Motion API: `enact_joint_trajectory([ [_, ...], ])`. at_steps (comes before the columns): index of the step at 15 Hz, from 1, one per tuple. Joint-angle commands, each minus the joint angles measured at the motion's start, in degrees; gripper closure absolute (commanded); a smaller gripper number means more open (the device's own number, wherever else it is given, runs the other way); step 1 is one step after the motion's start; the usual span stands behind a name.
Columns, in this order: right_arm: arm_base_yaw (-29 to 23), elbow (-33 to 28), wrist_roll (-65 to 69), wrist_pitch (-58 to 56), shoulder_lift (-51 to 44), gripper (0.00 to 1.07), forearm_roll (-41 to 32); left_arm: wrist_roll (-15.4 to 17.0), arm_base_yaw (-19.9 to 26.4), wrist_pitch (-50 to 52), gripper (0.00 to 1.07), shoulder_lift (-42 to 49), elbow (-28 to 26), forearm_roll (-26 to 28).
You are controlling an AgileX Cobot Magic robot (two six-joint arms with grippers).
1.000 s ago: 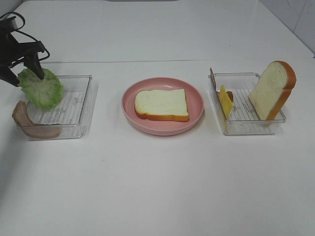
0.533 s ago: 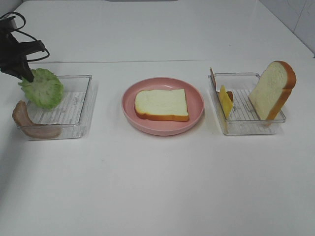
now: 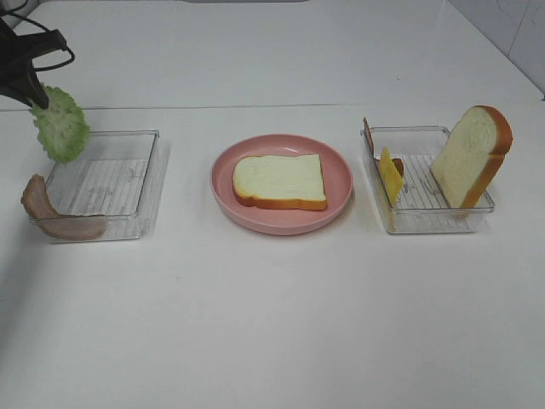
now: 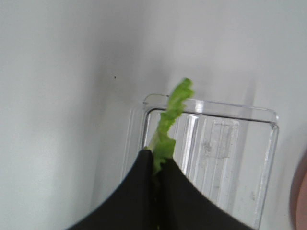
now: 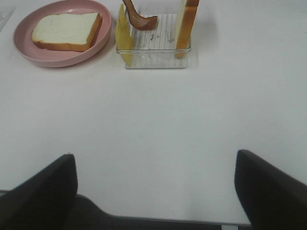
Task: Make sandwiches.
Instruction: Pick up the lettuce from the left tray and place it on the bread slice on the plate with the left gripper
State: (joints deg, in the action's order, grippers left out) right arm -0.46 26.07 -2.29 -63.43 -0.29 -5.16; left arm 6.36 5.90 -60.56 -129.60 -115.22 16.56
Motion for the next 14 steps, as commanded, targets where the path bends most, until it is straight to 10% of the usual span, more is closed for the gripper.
enact_joint_trajectory([
  [1,0.4,-0.17,-0.46,0.17,-1.55,0.2,-0.34,1.95,-2.29,-2.81,1.07,1.72,-3.15,0.69],
  [6,0.4,-0.17,-0.46,0.17,-1.55,0.2,-0.34,5.61,-12.89,0.17,1.07,1.83,-9.57,2.18],
  [14,0.4,-0.17,-0.46,0.17,-1.55,0.2,-0.34,7.73,-27.96,12.66,1.07,-5.21,-9.68,19.6],
])
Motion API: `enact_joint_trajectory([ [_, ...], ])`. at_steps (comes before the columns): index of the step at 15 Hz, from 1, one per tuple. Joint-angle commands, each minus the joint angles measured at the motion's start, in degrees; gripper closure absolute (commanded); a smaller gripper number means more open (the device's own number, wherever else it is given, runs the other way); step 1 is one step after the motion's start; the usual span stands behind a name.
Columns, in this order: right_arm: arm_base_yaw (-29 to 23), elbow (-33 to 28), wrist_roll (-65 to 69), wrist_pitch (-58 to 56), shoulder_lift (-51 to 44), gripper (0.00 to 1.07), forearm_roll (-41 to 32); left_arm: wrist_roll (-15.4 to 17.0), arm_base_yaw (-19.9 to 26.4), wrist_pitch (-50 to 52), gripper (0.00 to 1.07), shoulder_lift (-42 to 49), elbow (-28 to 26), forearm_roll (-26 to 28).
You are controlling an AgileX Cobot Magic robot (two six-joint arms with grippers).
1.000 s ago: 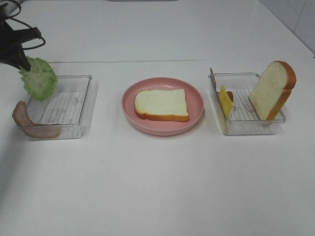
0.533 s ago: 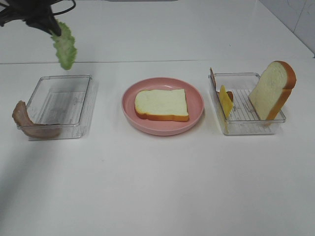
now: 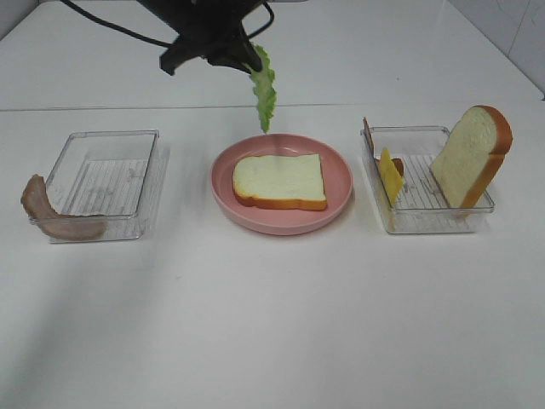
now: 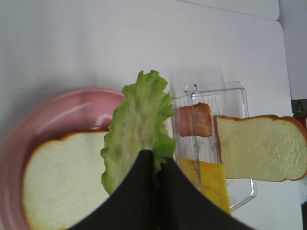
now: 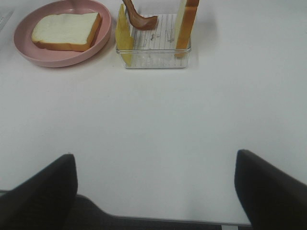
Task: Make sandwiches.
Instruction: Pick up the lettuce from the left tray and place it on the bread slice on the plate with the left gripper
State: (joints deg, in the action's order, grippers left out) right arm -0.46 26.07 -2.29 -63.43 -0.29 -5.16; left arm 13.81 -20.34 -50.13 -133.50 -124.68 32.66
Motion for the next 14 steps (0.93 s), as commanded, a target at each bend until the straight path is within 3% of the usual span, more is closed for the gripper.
enact_joint_trajectory([
  [1,0.4,-0.17,-0.46,0.17,-1.55,0.2,-0.34,0.06,-2.92,2.86,1.07,-2.29,-0.23,5.27],
  [7,0.4,-0.17,-0.46,0.17,-1.55,0.2,-0.34,-0.8,-5.79,4.47,1.07,-7.39,-0.23,11.4],
  [10,0.4,-0.17,-0.46,0.17,-1.55,0.2,-0.34,-3.32,-5.79,3.78,1.07,-10.54,-0.23,17.65],
  [14,0.4,-0.17,-0.46,0.17,-1.55,0.2,-0.34,-3.15,-4.58,-0.97,1.07,-10.66,-0.23,15.93],
])
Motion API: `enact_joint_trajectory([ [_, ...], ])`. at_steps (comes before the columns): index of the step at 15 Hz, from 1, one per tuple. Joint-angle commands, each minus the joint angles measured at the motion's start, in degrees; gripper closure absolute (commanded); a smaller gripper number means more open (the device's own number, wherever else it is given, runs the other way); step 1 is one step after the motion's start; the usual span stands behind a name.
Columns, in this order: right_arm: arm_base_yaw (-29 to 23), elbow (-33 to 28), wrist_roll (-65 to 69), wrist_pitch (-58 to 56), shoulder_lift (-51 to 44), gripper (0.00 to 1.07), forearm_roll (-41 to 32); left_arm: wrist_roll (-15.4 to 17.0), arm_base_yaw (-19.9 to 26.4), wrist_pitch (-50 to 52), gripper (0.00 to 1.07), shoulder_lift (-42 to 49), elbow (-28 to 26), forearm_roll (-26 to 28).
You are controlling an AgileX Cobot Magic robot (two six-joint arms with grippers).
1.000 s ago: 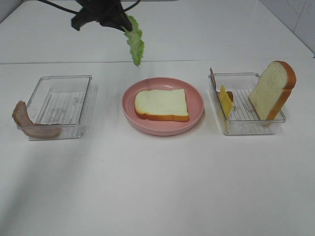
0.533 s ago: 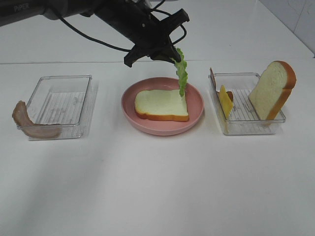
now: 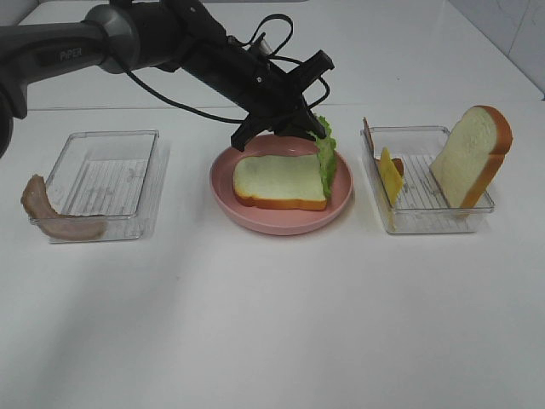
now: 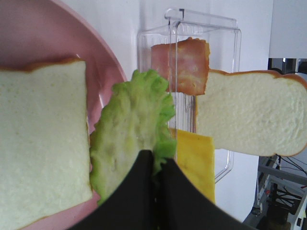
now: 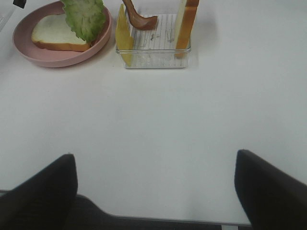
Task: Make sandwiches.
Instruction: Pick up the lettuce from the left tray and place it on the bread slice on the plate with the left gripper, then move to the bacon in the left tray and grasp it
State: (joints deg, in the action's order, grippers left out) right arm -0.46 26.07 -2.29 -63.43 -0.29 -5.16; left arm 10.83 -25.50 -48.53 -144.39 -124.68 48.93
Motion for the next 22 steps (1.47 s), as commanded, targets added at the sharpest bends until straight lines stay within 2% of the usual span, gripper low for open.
enact_joint_trajectory([
  [1,0.4,-0.17,-0.46,0.17,-1.55,0.2,-0.34,0.0,1.03,-3.21,1.07,0.4,-0.23,-1.15],
  [2,0.4,-0.17,-0.46,0.17,-1.55,0.2,-0.34,0.34,1.43,-5.16,1.07,1.89,-0.29,-7.16],
  [3,0.4,-0.17,-0.46,0.17,-1.55,0.2,-0.34,0.74,1.49,-5.21,1.07,2.23,-0.29,-8.88],
  [5,0.4,-0.17,-0.46,0.17,-1.55,0.2,-0.34,3.44,1.49,-5.1,1.07,3.21,-0.34,-16.39],
  [9,0.4,-0.17,-0.46,0.17,-1.55,0.2,-0.34,3.5,1.26,-5.67,1.07,1.43,-0.23,-17.13],
  [10,0.4,-0.17,-0.46,0.17,-1.55,0.2,-0.34,3.5,1.32,-6.07,1.01,1.43,-0.23,-18.56],
  [11,0.4,-0.17,-0.46,0.17,-1.55,0.2,-0.34,3.5,1.32,-6.82,0.89,1.49,-0.23,-20.17],
  [12,0.4,-0.17,-0.46,0.17,-1.55,0.2,-0.34,3.5,1.32,-7.56,0.68,1.72,-0.23,-21.66],
  [14,0.4,-0.17,-0.46,0.17,-1.55,0.2,-0.34,3.27,1.32,-7.51,0.09,3.04,-0.46,-26.47],
  [15,0.4,-0.17,-0.46,0.17,-1.55,0.2,-0.34,3.27,1.32,-7.68,0.04,3.21,-0.8,-26.99],
  [16,0.4,-0.17,-0.46,0.17,-1.55,0.2,-0.34,3.27,1.32,-9.0,0.04,3.32,-2.52,-28.25],
  [18,0.4,-0.17,-0.46,0.17,-1.55,0.2,-0.34,3.27,1.32,-14.44,0.04,3.32,-8.71,-32.26],
  [20,0.4,-0.17,-0.46,0.17,-1.55,0.2,-0.34,3.27,1.32,-19.82,0.04,3.32,-13.35,-33.92],
  [22,0.4,-0.17,-0.46,0.17,-1.55,0.2,-0.34,2.64,1.32,-27.1,0.04,3.32,-18.68,-39.53],
])
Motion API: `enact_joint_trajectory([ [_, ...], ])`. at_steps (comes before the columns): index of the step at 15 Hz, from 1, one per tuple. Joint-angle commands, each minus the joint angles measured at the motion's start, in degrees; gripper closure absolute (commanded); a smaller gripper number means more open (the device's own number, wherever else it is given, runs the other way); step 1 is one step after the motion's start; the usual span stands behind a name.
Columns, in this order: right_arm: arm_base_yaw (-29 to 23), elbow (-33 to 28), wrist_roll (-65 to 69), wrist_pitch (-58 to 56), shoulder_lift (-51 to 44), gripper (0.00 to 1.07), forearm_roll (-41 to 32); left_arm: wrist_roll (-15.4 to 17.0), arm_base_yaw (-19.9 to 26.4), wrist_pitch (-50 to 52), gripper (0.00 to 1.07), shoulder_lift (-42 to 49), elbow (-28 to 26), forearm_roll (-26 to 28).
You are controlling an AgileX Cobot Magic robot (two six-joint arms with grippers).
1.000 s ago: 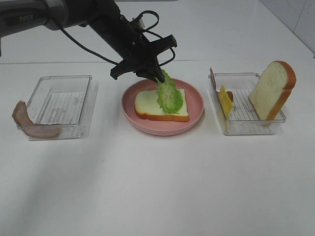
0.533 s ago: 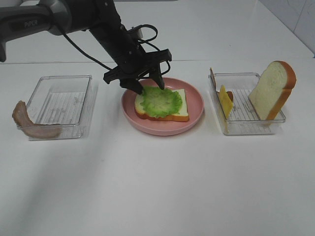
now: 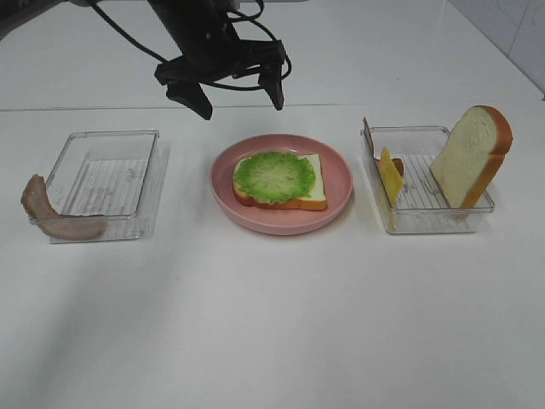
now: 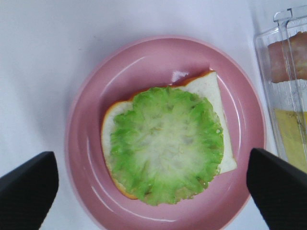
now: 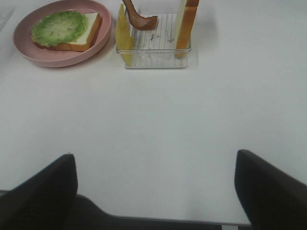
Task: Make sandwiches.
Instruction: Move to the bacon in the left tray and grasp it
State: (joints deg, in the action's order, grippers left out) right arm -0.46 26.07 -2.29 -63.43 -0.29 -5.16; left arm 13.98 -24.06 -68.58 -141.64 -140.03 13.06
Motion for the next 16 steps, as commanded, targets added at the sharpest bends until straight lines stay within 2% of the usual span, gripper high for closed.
enact_joint_trajectory([
  [1,0.4,-0.17,-0.46,0.17,-1.55,0.2,-0.29,-1.09,-0.11,-6.99,0.05,2.64,-3.78,-3.95],
  [2,0.4,-0.17,-0.46,0.17,-1.43,0.2,-0.34,-1.09,-0.11,-6.99,0.05,3.55,-3.61,-4.01],
  [4,0.4,-0.17,-0.46,0.17,-1.43,0.2,-0.34,-1.15,0.06,-6.99,0.05,6.02,0.06,-5.79],
  [5,0.4,-0.17,-0.46,0.17,-1.43,0.2,-0.34,-1.32,0.4,-6.99,0.06,8.59,4.81,-7.56],
  [6,0.4,-0.17,-0.46,0.17,-1.38,0.2,-0.34,-1.6,1.43,-6.99,0.07,12.89,12.43,-9.91],
  [8,0.4,-0.17,-0.46,0.17,-1.26,0.2,-0.29,-1.66,4.07,-6.99,0.08,18.39,21.31,-9.28],
  [9,0.4,-0.17,-0.46,0.17,-1.2,0.2,-0.29,-1.78,4.87,-6.99,0.08,19.94,23.66,-9.11],
  [10,0.4,-0.17,-0.46,0.17,-1.2,0.2,-0.29,-2.69,6.82,-6.93,0.08,24.52,30.14,-9.11],
  [12,0.4,-0.17,-0.46,0.17,-1.2,0.2,-0.29,-4.07,9.34,-6.59,0.08,30.08,37.24,-9.63],
  [13,0.4,-0.17,-0.46,0.17,-1.2,0.2,-0.29,-4.41,10.08,-6.13,0.08,31.51,39.08,-9.51],
  [14,0.4,-0.17,-0.46,0.17,-1.2,0.2,-0.29,-5.5,13.87,-4.64,0.08,36.5,45.61,-9.51],
  [16,0.4,-0.17,-0.46,0.17,-1.2,0.2,-0.29,-6.88,17.36,-2.81,0.08,39.53,50.13,-9.45],
])
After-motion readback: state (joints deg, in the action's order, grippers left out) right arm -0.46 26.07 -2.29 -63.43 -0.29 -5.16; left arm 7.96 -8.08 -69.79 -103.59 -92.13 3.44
